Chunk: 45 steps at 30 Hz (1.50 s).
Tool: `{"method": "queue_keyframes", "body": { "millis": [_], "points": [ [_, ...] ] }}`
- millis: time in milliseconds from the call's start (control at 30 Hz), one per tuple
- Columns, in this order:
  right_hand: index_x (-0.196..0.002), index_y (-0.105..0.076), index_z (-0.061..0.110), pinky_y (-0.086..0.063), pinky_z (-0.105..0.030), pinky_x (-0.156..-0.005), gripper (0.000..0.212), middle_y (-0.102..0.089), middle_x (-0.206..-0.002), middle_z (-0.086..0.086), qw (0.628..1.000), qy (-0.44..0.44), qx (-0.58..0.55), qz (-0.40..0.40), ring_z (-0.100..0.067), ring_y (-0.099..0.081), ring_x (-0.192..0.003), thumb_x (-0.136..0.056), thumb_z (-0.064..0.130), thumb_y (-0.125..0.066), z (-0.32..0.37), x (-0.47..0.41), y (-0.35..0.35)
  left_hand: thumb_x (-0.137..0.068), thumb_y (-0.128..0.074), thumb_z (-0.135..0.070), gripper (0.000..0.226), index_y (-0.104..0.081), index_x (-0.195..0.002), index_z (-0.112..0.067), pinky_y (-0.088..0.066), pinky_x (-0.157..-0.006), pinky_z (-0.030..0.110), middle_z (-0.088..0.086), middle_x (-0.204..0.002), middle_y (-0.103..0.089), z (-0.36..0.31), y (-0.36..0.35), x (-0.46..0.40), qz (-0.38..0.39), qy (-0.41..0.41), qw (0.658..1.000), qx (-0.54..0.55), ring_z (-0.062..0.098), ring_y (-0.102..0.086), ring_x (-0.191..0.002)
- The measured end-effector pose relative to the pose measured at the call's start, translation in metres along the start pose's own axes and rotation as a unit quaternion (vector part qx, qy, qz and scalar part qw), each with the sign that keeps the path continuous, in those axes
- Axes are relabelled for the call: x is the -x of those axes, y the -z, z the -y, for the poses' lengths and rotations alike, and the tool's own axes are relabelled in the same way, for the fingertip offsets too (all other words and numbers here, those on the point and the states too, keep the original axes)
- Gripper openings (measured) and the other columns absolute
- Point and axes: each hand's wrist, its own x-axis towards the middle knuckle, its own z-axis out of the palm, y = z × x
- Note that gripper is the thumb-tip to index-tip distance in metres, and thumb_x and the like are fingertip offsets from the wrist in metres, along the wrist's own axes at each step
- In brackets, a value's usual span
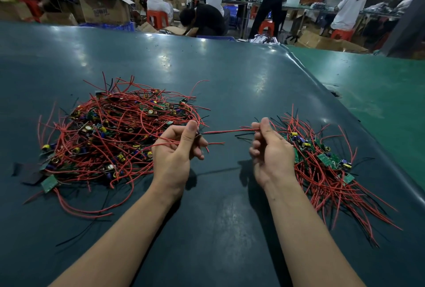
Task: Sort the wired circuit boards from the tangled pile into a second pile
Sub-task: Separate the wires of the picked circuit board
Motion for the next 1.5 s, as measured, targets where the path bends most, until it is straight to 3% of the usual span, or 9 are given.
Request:
{"method": "queue_keyframes", "body": {
  "millis": [200, 333, 467, 567, 767, 833, 967, 1300, 1500],
  "points": [
    [-0.072, -0.069, 0.015, -0.028, -0.016, -0.035, 0.029, -0.054, -0.054, 0.008, 0.993, 0.059, 0.102, -0.019, -0.005, -0.041, -0.039, -0.098, 0.026, -0.060, -0.002, -0.003, 0.003, -0.082, -0.065, -0.056, 0.054, -0.055, -0.056, -0.011, -0.025, -0.041, 0.018, -0.002, -0.039, -0.037, -0.014, 0.004, -0.006, -0.058, 0.073, 0.992, 0.085, 0.010, -0.027, -0.035],
    [-0.079, -0.076, 0.011, -0.026, -0.016, -0.037, 0.035, -0.056, -0.061, 0.002, 0.967, -0.064, 0.190, 0.158, -0.006, -0.041, -0.042, -0.094, 0.038, -0.060, -0.006, 0.007, -0.001, -0.040, -0.070, -0.087, 0.090, -0.034, -0.050, -0.006, -0.020, -0.043, 0.017, -0.002, -0.034, -0.029, -0.017, 0.000, 0.004, 0.050, 0.147, 0.986, 0.059, 0.011, -0.023, -0.031],
    [-0.083, -0.075, 0.004, -0.025, -0.019, -0.044, 0.059, -0.054, -0.060, -0.002, 0.915, -0.125, 0.246, 0.295, -0.012, -0.041, -0.046, -0.067, 0.061, -0.071, -0.014, 0.023, -0.008, -0.039, -0.059, -0.095, 0.085, -0.049, -0.039, -0.011, -0.023, -0.039, 0.017, -0.006, -0.038, -0.043, -0.010, -0.007, 0.014, 0.130, 0.116, 0.978, -0.118, 0.006, -0.032, -0.033],
    [-0.097, -0.064, -0.013, -0.026, -0.019, -0.047, 0.075, -0.046, -0.056, -0.003, 0.927, -0.091, 0.228, 0.283, -0.016, -0.036, -0.047, -0.060, 0.051, -0.077, -0.017, 0.025, -0.009, -0.047, -0.059, -0.093, 0.082, -0.043, -0.035, -0.013, -0.024, -0.037, 0.013, -0.007, -0.038, -0.035, -0.006, -0.008, 0.017, 0.144, 0.089, 0.973, -0.157, 0.003, -0.028, -0.033],
    [-0.080, -0.077, 0.007, -0.038, -0.020, -0.040, 0.021, -0.048, -0.051, -0.002, 0.958, -0.095, 0.122, 0.242, -0.011, -0.041, -0.041, -0.090, 0.020, -0.064, -0.014, 0.019, -0.010, -0.089, -0.060, -0.043, 0.040, -0.066, -0.062, -0.015, -0.036, -0.044, 0.017, 0.002, -0.052, -0.055, -0.001, -0.005, 0.016, 0.199, 0.088, 0.966, -0.140, 0.010, -0.046, -0.045],
    [-0.080, -0.075, 0.006, -0.026, -0.016, -0.039, 0.022, -0.037, -0.047, 0.003, 0.967, -0.071, 0.113, 0.216, -0.008, -0.027, -0.039, -0.094, 0.015, -0.060, -0.012, 0.016, -0.010, -0.092, -0.063, -0.037, 0.046, -0.053, -0.055, -0.011, -0.027, -0.041, 0.021, 0.005, -0.046, -0.043, -0.001, -0.004, 0.016, 0.203, 0.091, 0.966, -0.132, 0.012, -0.034, -0.040],
    [-0.082, -0.064, -0.004, -0.022, -0.015, -0.034, 0.020, -0.057, -0.054, 0.006, 0.989, -0.033, 0.051, 0.133, -0.003, -0.028, -0.036, -0.096, 0.008, -0.055, -0.004, 0.007, -0.007, -0.079, -0.063, -0.043, 0.049, -0.044, -0.043, -0.017, -0.020, -0.041, 0.019, 0.002, -0.040, -0.035, -0.003, -0.003, 0.018, 0.227, 0.111, 0.958, -0.138, 0.014, -0.026, -0.036],
    [-0.078, -0.068, 0.006, -0.026, -0.015, -0.035, 0.027, -0.051, -0.050, 0.006, 0.993, 0.086, 0.084, -0.009, -0.007, -0.034, -0.033, -0.100, 0.014, -0.055, -0.008, 0.005, -0.005, -0.083, -0.058, -0.023, 0.052, -0.034, -0.047, 0.006, -0.020, -0.040, 0.019, 0.006, -0.047, -0.030, -0.009, -0.004, 0.021, 0.250, 0.119, 0.954, -0.115, 0.012, -0.023, -0.037],
    [-0.098, -0.052, 0.012, -0.033, -0.018, -0.033, 0.041, -0.057, -0.049, 0.000, 0.976, 0.000, 0.203, 0.079, -0.013, -0.043, -0.032, -0.098, 0.053, -0.044, -0.006, 0.015, -0.008, -0.079, -0.063, -0.043, 0.046, -0.046, -0.045, -0.017, -0.016, -0.044, 0.024, -0.001, -0.041, -0.037, -0.011, -0.006, 0.011, 0.074, 0.100, 0.991, -0.049, 0.011, -0.028, -0.036]
  ]
}}
